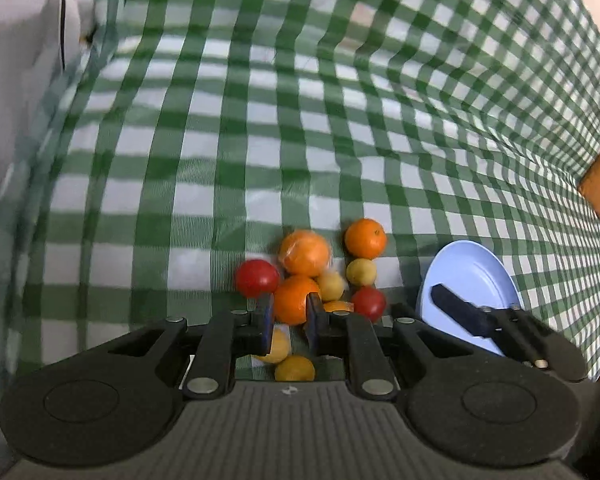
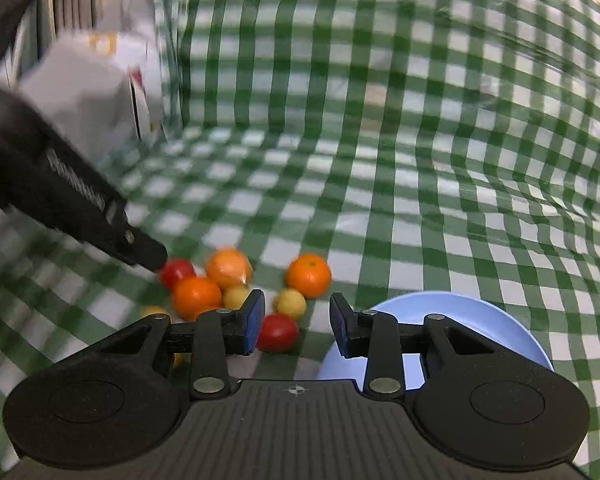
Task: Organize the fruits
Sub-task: 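Grasp a yellow fruit with the left tool while the right tool grasps a red tomato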
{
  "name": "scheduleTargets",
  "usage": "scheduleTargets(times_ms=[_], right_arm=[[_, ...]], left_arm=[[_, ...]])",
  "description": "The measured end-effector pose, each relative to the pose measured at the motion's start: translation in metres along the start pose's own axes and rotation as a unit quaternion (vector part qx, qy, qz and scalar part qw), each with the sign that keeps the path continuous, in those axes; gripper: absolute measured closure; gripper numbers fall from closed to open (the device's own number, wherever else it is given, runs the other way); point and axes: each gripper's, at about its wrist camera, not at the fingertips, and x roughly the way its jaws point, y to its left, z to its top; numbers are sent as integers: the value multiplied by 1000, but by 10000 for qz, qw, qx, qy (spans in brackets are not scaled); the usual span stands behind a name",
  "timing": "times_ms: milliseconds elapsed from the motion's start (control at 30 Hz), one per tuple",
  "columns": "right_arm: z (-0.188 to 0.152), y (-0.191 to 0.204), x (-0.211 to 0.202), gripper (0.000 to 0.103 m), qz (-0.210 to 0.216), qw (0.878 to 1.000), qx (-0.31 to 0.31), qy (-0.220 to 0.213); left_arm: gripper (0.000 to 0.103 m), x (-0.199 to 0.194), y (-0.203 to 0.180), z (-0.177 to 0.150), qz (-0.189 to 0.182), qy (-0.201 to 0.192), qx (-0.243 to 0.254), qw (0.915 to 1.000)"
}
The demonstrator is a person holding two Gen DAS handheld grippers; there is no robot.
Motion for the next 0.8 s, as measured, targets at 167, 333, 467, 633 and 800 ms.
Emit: scheduleTargets(times_ms=[167, 333, 467, 633, 800], right_arm=[[-1, 1, 30, 61, -4, 9989, 40, 465], [7, 7, 39, 56, 101, 9981, -169, 579], [7, 5, 44, 56, 215, 9969, -221, 718], [7, 5, 49, 66, 320, 9951, -256, 900], [14, -3, 42, 69, 424, 9957, -42, 817]], left_arm=[[82, 11, 6, -7, 130, 300, -183, 9993], [75, 18, 13, -6, 139, 364, -377, 9985], [68, 21, 16, -9, 94, 511, -408, 9978], [68, 31, 9, -11, 184, 674, -360, 9969], [73, 36, 2, -16, 316, 723, -201, 9967]])
